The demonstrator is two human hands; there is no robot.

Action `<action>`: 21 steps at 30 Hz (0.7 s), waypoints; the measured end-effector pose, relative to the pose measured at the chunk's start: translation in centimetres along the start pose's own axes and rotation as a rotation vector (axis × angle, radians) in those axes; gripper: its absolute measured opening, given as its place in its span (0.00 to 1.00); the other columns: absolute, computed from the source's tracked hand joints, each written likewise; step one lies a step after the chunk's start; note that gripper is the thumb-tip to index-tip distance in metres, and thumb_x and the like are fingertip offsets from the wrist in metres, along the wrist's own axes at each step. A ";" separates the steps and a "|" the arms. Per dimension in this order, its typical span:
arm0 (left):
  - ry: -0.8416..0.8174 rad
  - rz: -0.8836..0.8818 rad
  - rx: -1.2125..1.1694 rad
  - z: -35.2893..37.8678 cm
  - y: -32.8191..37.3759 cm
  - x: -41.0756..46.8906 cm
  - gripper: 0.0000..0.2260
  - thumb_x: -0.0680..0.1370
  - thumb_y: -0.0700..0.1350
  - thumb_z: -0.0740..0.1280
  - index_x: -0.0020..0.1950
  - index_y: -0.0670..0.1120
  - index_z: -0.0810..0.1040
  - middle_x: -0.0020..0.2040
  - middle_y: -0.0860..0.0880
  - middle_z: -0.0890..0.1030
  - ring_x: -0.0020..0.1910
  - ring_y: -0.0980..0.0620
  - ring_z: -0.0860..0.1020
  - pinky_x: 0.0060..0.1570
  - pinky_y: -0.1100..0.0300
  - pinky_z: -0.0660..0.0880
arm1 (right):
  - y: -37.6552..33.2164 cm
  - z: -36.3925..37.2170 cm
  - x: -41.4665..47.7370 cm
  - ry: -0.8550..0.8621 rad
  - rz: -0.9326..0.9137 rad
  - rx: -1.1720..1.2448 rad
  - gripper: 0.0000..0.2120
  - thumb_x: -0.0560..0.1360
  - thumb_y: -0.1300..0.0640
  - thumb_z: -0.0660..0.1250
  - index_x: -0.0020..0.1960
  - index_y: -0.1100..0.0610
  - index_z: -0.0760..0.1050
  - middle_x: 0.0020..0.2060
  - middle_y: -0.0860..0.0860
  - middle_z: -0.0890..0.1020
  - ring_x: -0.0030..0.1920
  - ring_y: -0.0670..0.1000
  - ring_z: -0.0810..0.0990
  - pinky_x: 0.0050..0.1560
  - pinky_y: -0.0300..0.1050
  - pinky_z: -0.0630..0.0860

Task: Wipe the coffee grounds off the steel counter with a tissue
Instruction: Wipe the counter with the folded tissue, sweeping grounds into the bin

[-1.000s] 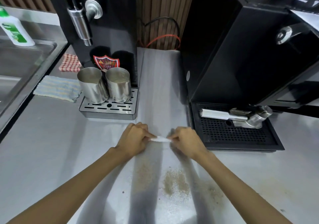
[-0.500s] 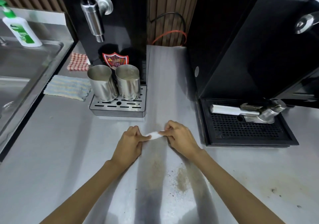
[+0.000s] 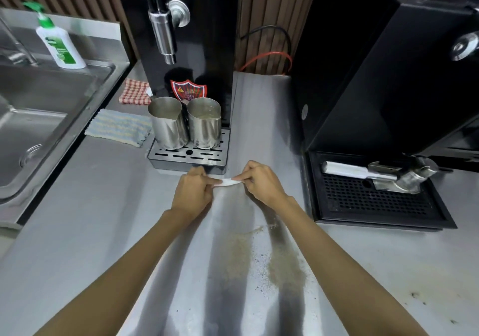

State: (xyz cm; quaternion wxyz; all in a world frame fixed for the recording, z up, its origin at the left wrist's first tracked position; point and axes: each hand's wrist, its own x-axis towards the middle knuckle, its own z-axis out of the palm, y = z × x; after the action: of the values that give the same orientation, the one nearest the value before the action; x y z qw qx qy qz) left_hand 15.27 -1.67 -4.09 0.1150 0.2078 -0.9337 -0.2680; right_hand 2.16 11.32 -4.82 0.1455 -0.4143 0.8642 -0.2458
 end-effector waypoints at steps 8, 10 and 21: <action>-0.079 0.118 -0.004 2.4 0.7 -4.7 0.16 0.68 0.30 0.68 0.49 0.47 0.84 0.32 0.45 0.73 0.37 0.45 0.75 0.35 0.50 0.76 | 1.9 -0.4 -6.0 -0.037 -0.128 -0.049 0.14 0.72 0.67 0.65 0.51 0.53 0.82 0.42 0.51 0.82 0.38 0.50 0.80 0.49 0.45 0.77; -0.123 0.142 -0.025 3.1 1.5 -6.6 0.18 0.67 0.31 0.67 0.50 0.49 0.83 0.33 0.50 0.70 0.39 0.54 0.70 0.37 0.58 0.72 | 2.6 -0.7 -8.4 -0.077 -0.134 -0.066 0.14 0.71 0.66 0.67 0.50 0.52 0.83 0.40 0.49 0.82 0.38 0.50 0.81 0.51 0.47 0.78; -0.064 -0.011 -0.007 4.3 7.5 -1.6 0.13 0.73 0.34 0.65 0.52 0.47 0.83 0.42 0.39 0.79 0.46 0.40 0.76 0.47 0.53 0.71 | 4.6 -6.8 -4.1 -0.099 -0.130 -0.326 0.16 0.72 0.66 0.62 0.51 0.51 0.82 0.50 0.50 0.84 0.52 0.55 0.80 0.59 0.47 0.67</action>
State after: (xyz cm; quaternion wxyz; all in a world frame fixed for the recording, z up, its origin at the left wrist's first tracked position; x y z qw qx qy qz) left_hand 12.89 6.76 -3.71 0.0845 0.2041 -0.9347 -0.2786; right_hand -1.43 19.07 -1.40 0.1027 -0.4989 0.8558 -0.0904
